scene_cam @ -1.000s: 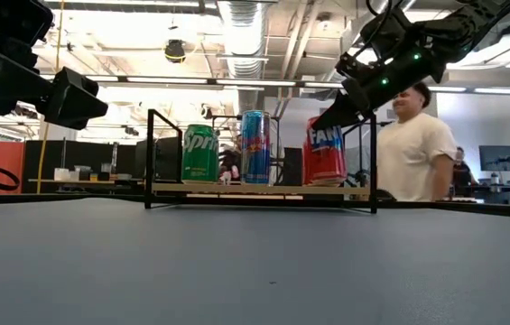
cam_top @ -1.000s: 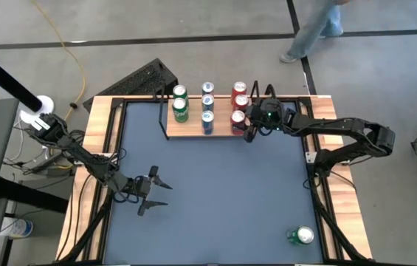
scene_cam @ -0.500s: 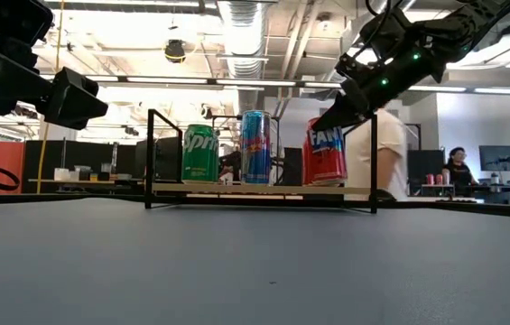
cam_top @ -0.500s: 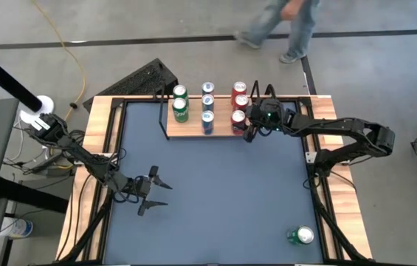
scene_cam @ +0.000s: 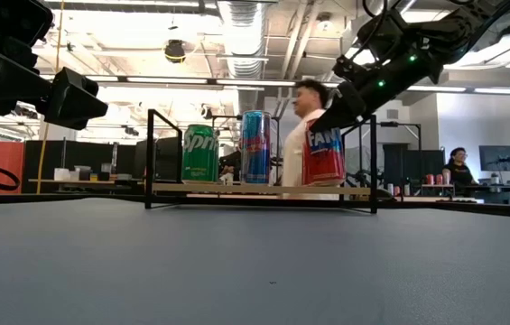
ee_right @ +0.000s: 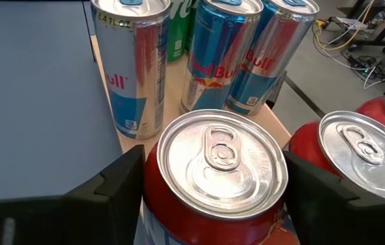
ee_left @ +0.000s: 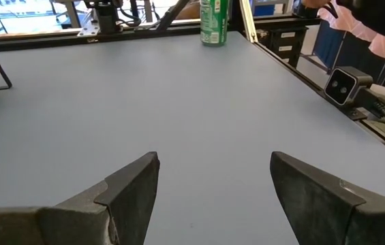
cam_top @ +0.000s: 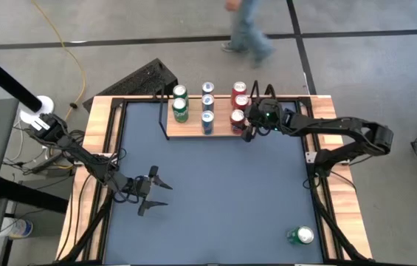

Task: Place canned beverage on shelf
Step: Put the orange soda can on the shelf aligned with the other orange soda cans

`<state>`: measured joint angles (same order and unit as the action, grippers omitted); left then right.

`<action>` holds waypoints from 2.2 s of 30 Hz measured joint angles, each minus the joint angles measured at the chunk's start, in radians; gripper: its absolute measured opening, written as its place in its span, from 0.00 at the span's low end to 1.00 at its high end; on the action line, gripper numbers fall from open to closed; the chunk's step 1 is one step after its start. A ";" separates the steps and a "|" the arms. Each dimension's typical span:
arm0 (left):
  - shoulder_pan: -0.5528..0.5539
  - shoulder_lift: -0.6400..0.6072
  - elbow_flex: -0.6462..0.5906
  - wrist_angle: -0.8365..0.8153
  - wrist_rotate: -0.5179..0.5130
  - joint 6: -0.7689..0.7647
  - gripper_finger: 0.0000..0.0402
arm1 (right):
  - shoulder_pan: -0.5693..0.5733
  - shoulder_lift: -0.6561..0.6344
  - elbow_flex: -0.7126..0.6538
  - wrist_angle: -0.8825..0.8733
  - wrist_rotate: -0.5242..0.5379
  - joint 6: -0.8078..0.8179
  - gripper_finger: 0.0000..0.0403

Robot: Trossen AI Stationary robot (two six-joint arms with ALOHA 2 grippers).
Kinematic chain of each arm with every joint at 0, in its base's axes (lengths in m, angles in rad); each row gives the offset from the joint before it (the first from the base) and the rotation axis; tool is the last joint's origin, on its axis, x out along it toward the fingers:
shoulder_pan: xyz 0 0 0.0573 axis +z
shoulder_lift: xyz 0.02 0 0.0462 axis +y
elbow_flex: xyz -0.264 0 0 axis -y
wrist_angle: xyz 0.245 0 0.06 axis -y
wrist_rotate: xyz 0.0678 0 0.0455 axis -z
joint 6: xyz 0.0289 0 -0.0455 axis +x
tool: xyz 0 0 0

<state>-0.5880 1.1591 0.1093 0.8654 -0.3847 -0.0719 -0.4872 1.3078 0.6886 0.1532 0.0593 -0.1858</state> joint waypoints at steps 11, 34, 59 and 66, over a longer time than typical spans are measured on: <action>0.000 0.000 0.000 0.000 0.004 0.003 0.67 | 0.003 0.049 0.002 0.032 0.004 -0.020 0.76; 0.000 0.000 0.000 0.000 0.007 0.007 0.67 | 0.036 -0.010 -0.005 -0.026 0.071 -0.009 0.78; 0.000 0.000 0.000 -0.002 0.008 0.008 0.67 | 0.048 -0.010 -0.004 -0.030 0.119 0.007 0.78; 0.000 0.000 0.000 -0.001 0.008 0.015 0.67 | 0.061 -0.010 -0.003 -0.048 0.124 -0.002 0.84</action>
<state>-0.5884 1.1591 0.1089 0.8644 -0.3767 -0.0570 -0.4263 1.2976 0.6857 0.1056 0.1833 -0.1880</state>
